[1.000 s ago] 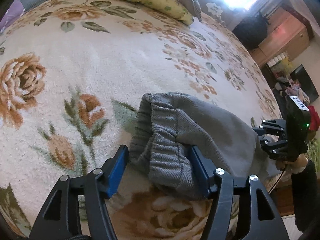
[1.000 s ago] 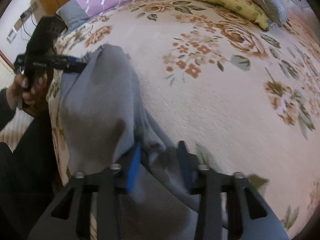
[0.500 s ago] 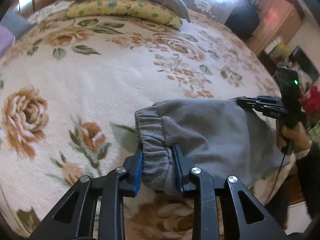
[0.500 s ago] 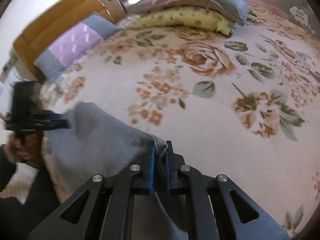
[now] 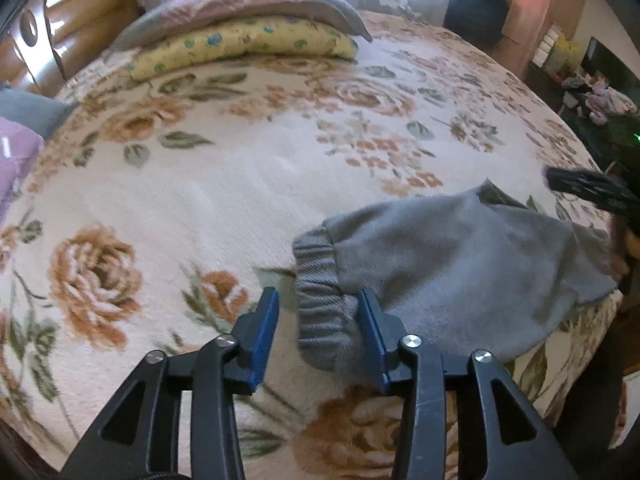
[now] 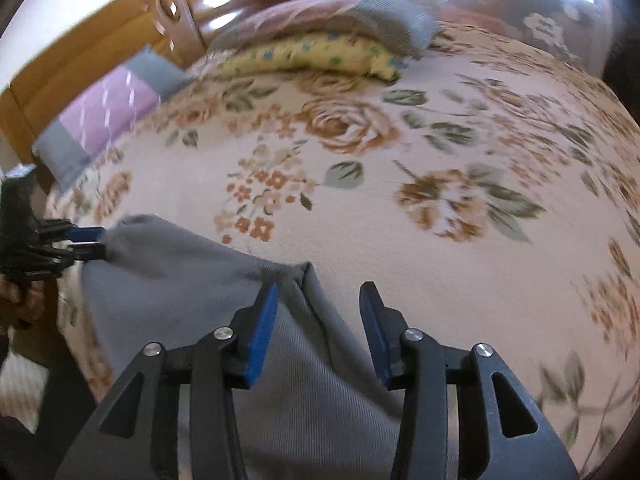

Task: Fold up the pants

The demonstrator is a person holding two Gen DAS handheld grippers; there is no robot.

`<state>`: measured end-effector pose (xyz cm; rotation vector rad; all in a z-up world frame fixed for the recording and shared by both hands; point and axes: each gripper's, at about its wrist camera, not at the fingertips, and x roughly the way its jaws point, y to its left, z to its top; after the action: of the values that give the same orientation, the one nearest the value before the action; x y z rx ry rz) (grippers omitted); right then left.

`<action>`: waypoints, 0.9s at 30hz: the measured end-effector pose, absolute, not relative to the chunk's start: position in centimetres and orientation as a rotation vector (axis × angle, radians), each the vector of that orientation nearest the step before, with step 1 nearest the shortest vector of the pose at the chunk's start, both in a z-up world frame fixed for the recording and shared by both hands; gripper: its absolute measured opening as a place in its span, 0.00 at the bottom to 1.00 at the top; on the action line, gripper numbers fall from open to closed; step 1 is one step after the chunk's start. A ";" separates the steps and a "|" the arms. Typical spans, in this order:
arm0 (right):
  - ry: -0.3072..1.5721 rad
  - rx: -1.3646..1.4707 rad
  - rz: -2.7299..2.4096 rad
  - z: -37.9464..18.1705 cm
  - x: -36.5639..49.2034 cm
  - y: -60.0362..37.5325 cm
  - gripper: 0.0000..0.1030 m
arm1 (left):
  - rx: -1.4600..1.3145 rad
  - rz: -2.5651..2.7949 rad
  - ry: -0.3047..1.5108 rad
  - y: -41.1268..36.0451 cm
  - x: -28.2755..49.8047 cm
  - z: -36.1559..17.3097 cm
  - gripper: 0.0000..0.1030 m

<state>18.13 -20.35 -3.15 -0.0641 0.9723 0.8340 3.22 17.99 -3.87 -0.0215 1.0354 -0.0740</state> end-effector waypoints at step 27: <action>1.017 0.273 0.464 -5.2 6.0 -40.9 0.44 | 0.079 -0.543 1.018 -2.0 4.6 -1.4 0.53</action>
<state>5.99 -40.91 -5.19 0.2734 1.0167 0.4640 4.58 -1.97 -1.43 0.0793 1.0185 -0.5433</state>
